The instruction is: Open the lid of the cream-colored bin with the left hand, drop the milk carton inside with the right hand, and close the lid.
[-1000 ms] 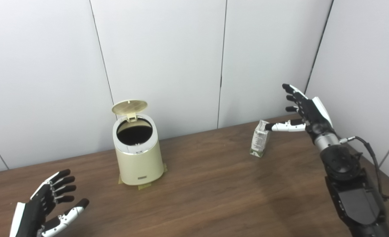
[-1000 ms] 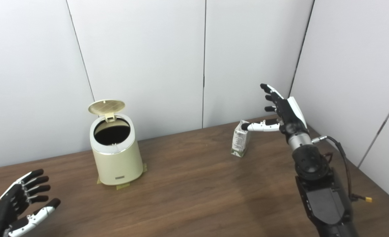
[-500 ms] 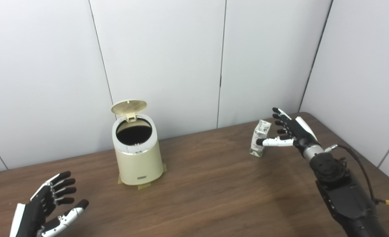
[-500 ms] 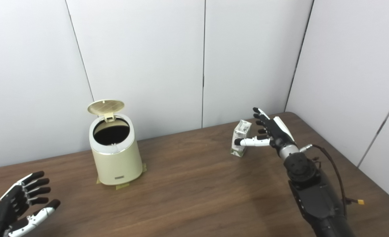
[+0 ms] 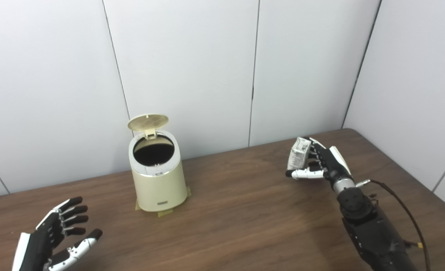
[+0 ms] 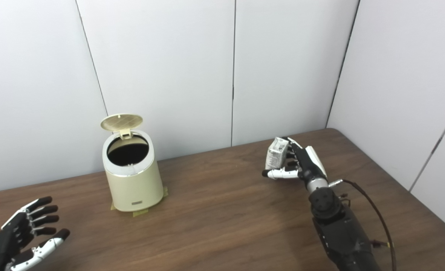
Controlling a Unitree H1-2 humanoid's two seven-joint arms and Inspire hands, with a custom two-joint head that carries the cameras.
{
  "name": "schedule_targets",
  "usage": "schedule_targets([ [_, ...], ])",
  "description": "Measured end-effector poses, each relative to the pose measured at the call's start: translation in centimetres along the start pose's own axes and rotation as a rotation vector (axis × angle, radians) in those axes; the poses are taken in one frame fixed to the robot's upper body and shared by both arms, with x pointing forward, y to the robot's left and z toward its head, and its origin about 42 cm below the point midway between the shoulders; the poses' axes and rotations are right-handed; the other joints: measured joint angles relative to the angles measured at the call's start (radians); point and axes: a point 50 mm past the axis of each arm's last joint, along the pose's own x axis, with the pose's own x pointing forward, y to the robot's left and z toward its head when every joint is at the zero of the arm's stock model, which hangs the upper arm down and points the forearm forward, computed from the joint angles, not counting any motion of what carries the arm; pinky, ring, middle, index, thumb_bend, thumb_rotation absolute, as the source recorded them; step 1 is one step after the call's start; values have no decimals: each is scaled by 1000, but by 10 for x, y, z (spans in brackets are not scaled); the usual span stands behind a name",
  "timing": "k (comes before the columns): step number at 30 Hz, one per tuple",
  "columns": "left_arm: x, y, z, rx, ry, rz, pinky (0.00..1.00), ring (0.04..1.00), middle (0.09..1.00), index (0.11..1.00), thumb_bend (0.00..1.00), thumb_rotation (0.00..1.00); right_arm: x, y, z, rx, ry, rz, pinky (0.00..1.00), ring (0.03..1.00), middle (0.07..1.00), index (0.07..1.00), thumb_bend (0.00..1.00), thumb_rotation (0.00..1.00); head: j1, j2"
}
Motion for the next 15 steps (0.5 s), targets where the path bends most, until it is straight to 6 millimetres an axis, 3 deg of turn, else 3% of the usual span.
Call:
schedule_targets([
  [15,0,0,0,1,-7,-3,599,684,738,782,650,0,-1,22,4,56,1,-86,641,723,775,790,828,198,5,9],
])
